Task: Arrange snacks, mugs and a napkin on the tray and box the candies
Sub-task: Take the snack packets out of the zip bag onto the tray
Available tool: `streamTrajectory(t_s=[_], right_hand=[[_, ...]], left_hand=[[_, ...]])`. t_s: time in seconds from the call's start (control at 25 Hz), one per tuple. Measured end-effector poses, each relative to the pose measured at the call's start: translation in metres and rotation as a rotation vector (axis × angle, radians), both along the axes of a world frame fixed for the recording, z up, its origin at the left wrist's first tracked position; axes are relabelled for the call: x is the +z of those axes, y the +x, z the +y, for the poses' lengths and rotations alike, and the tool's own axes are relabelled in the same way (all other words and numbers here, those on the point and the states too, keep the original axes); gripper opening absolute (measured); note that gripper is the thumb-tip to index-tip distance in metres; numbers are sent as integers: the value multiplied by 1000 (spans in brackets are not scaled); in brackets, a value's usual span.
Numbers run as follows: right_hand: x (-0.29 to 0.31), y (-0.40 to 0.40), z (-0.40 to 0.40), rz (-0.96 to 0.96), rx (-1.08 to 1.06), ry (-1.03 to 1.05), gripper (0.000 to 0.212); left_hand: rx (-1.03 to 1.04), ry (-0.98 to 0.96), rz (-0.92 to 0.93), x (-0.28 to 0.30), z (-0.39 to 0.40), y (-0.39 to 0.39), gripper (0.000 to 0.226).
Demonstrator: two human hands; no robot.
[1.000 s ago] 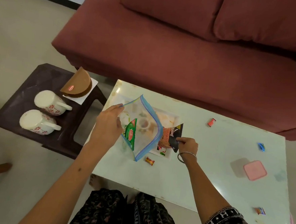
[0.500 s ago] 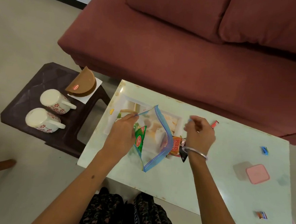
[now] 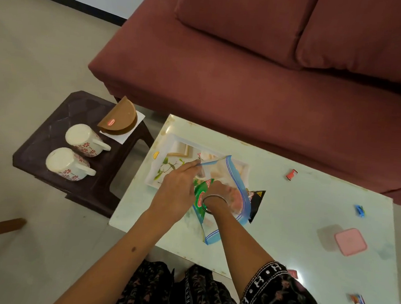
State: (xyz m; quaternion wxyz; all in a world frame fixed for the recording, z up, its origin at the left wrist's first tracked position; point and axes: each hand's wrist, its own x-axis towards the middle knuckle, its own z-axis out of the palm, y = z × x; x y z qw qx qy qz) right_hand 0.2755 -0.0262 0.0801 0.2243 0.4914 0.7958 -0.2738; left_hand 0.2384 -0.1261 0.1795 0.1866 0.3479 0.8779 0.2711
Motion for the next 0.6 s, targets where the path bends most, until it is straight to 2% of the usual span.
streamTrajectory(t_s=[0.12, 0.24, 0.32, 0.4, 0.52, 0.6], right_hand=[[19, -5, 1, 52, 15, 16, 25], [71, -8, 0, 180, 47, 88, 19], [118, 1, 7, 318, 34, 261, 21], [166, 17, 23, 537, -38, 444, 20], [215, 41, 56, 872, -171, 591, 10], [213, 50, 79, 889, -199, 601, 12]], left_hand=[[-19, -15, 24, -5, -2, -2, 46], [-17, -32, 50, -11, -1, -7, 45], [-16, -26, 70, -14, 0, -15, 42], [23, -21, 101, -16, 1, -28, 43], [144, -9, 143, -16, 0, -51, 43], [202, -19, 145, -16, -3, -64, 42]])
